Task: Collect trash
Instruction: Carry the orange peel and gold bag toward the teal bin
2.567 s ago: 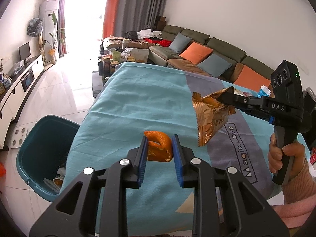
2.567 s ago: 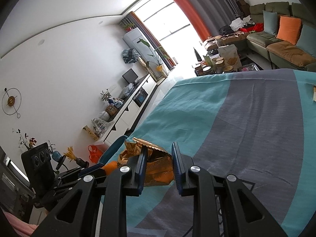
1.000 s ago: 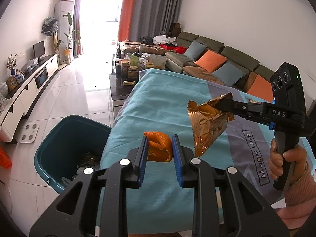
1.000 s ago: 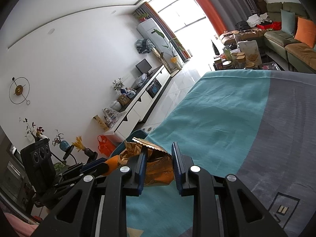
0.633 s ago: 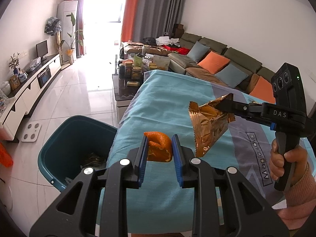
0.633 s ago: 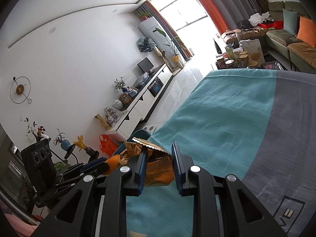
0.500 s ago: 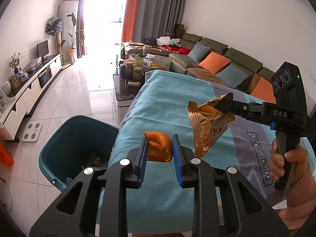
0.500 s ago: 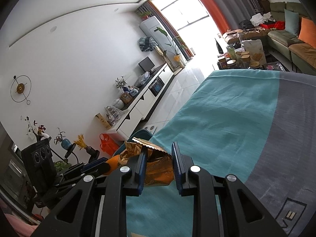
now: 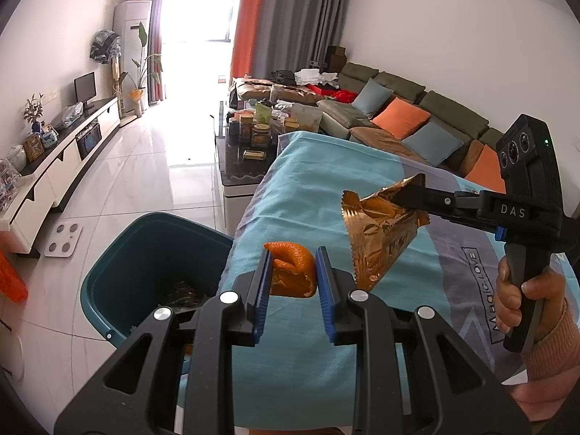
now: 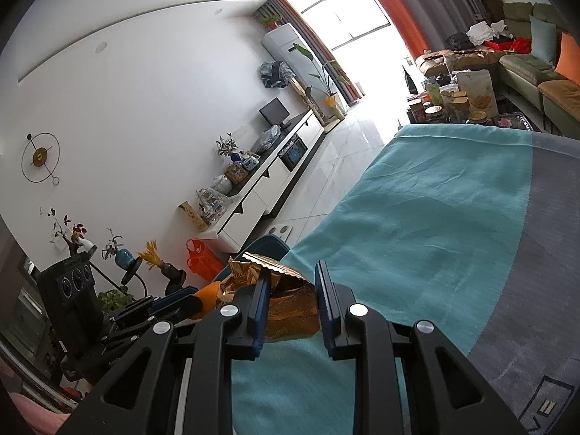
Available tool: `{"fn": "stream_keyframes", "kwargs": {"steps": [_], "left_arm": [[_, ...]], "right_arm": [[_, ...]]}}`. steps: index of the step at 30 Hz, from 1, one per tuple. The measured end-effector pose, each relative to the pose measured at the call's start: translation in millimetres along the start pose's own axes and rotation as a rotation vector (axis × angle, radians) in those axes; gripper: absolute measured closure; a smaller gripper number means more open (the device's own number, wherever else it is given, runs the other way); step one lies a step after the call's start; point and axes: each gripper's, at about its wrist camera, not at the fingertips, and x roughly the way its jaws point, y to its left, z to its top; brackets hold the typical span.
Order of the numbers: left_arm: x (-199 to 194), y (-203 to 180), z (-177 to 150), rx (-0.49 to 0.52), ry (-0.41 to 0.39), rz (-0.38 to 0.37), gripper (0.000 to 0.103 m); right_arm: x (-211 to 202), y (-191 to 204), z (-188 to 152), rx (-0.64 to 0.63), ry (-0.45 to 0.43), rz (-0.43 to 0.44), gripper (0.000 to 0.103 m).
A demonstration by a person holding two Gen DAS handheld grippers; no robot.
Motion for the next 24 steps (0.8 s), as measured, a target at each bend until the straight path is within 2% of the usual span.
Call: {"fn": "stream_keyframes", "kwargs": {"steps": [24], "left_arm": [[-2.4, 11.0, 0.6, -0.018, 0.003, 0.022, 0.078]], "right_arm": [[2.7, 2.6, 2.2, 0.011, 0.012, 0.005, 0.080]]}}
